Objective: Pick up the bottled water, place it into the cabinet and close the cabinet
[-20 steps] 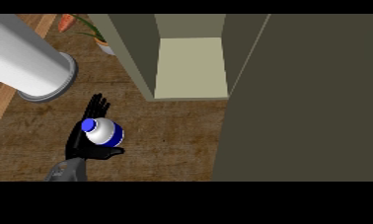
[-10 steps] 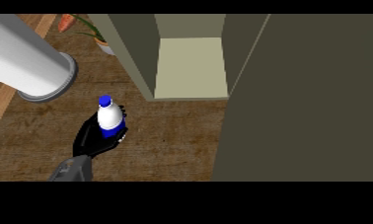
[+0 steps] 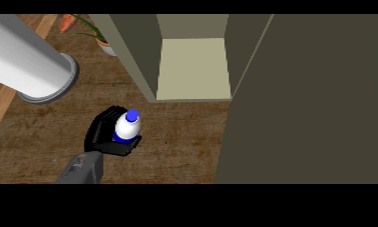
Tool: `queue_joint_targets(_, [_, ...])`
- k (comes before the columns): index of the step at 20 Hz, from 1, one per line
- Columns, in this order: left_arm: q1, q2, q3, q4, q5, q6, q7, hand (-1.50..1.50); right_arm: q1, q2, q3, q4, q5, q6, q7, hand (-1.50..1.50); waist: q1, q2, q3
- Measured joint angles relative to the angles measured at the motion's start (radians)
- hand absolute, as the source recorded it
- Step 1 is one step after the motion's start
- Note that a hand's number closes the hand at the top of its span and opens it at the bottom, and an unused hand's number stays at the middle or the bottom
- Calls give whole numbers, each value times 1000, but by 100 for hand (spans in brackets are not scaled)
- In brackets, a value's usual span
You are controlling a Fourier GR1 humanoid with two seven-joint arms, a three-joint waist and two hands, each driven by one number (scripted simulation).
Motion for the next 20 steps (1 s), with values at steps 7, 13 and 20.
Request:
queue_joint_targets(7, [-42,-81,-4,14,7,109,-48,150,64,-16,-96,-2,-14,50,-53,-150,0,0,0])
queue_joint_targets(13, [-91,-107,-29,-9,88,68,-19,150,70,-22,-219,11,-53,101,-84,-150,0,-1,0])
queue_joint_targets(20, [-102,-93,-177,-37,267,119,44,150,83,-22,-350,48,-125,166,-111,-150,-3,-4,3])
